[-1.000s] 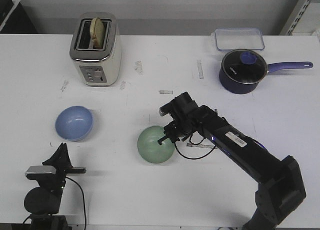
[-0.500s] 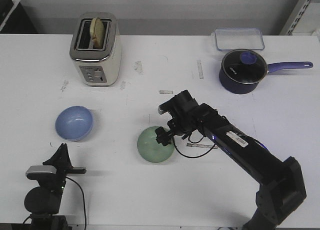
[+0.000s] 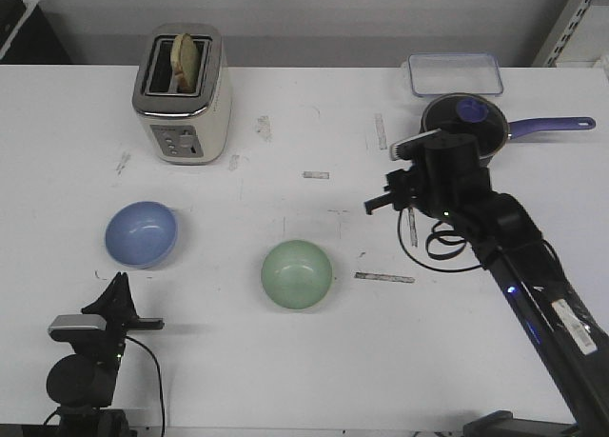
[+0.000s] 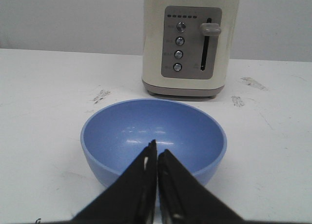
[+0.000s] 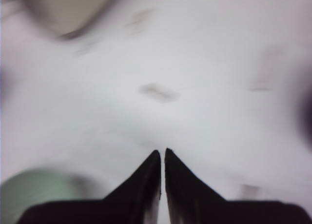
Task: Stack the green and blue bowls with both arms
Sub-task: 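Release the green bowl and retract the right gripper to rest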
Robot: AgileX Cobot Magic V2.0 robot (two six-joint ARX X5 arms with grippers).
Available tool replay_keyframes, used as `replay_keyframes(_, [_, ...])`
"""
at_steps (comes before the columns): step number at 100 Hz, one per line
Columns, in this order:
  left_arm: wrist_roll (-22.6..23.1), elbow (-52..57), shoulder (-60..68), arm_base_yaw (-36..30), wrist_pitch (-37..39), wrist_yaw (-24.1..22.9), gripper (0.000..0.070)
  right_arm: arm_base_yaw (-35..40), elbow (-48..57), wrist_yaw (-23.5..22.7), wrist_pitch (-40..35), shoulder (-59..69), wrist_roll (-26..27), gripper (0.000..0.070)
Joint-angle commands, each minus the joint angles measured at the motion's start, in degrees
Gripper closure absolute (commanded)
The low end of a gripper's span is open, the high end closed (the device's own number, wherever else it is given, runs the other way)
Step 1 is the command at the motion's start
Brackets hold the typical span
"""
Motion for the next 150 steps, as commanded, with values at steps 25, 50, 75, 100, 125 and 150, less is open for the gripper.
replay_keyframes(25, [-0.28,-1.16,-0.15,0.07,0.66,0.09,0.0697,-14.91,-23.96,1.9,8.22,-17.33,-4.9,0.07])
replay_keyframes(50, [-2.25,-1.11,-0.15,0.07,1.7,0.09,0.0698,-21.4,-45.88,1.84,18.38,-37.35,-6.73,0.07])
replay_keyframes(75, [-4.61,4.94,0.07,0.07,2.01,0.09,0.0698,-21.88,-54.49,1.84,21.05,-49.77,-7.39,0.07])
replay_keyframes(100, [-0.79,26.67,12.07,0.07,-5.62,0.28,0.0698,-21.86,-54.51,1.84,21.14,-49.72,-7.23,0.07])
replay_keyframes(125, [5.64,53.02,34.97,0.09,-18.71,0.22,0.0685,-21.86,-54.51,1.84,21.11,-48.68,-6.99,0.07])
replay_keyframes(150, [8.07,64.35,52.28,0.46,-25.29,-0.66,0.0247,-21.86,-54.51,1.84,21.11,-48.68,-6.97,0.07])
